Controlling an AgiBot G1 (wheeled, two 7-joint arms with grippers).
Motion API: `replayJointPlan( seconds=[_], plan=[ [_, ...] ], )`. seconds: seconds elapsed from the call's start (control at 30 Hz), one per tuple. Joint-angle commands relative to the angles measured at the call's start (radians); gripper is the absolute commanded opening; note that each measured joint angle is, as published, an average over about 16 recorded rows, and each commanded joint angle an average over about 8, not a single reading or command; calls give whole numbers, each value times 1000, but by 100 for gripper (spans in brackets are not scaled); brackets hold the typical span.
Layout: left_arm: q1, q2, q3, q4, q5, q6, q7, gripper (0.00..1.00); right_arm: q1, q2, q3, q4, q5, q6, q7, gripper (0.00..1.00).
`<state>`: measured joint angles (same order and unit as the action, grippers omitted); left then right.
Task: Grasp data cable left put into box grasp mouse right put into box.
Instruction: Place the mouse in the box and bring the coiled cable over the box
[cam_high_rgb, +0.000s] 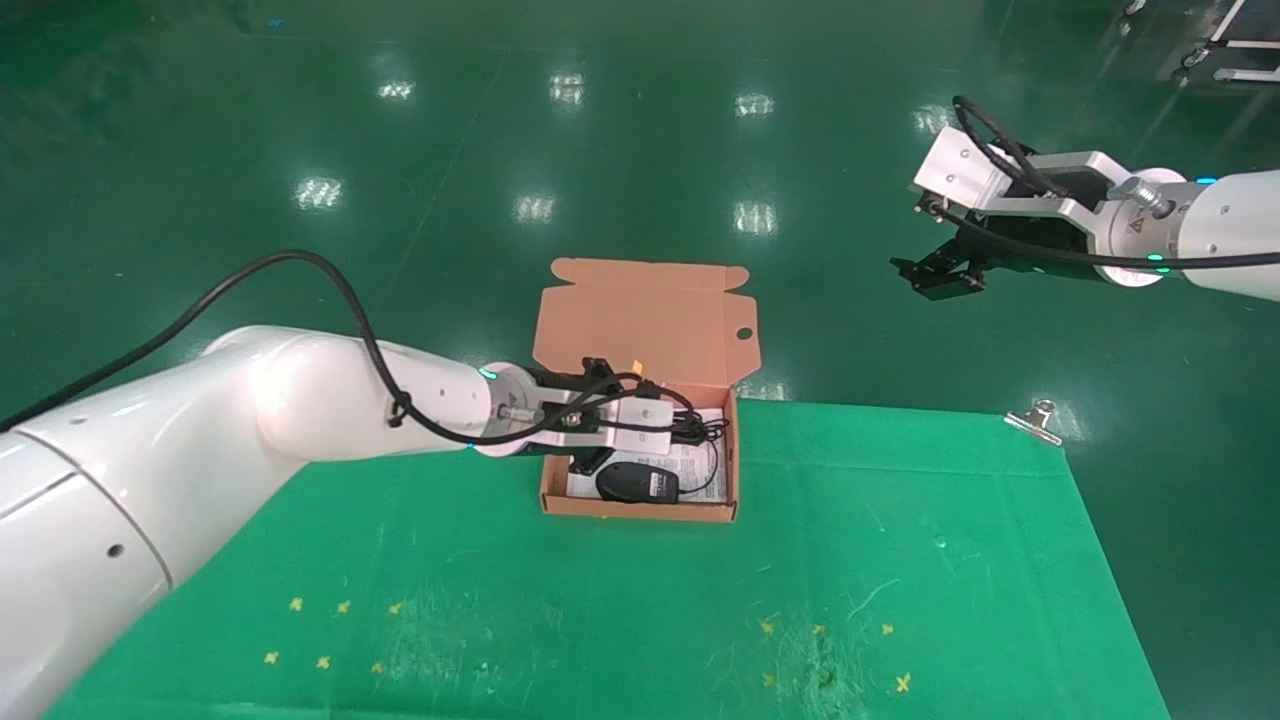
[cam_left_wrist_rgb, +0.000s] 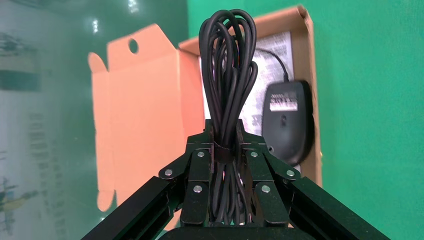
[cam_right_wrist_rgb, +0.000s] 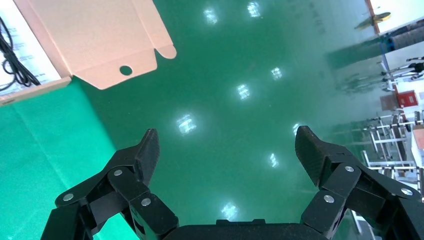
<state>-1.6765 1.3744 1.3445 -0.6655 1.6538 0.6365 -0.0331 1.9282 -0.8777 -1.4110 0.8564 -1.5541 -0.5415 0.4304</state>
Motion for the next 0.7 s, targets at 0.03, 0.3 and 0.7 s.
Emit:
replayJointPlan(
  seconds=[0.03, 0.3, 0.7],
  plan=[
    [-1, 0, 9, -5, -15, -6, -1, 65, 2, 6, -3, 14, -7, -1, 13, 100],
    [0, 0, 14, -11, -29, -10, 0, 100, 4, 10, -6, 21, -13, 0, 17, 100],
    [-1, -7, 9, -13, -18, -6, 0, 100, 2, 6, -4, 13, -8, 0, 13, 100]
  ],
)
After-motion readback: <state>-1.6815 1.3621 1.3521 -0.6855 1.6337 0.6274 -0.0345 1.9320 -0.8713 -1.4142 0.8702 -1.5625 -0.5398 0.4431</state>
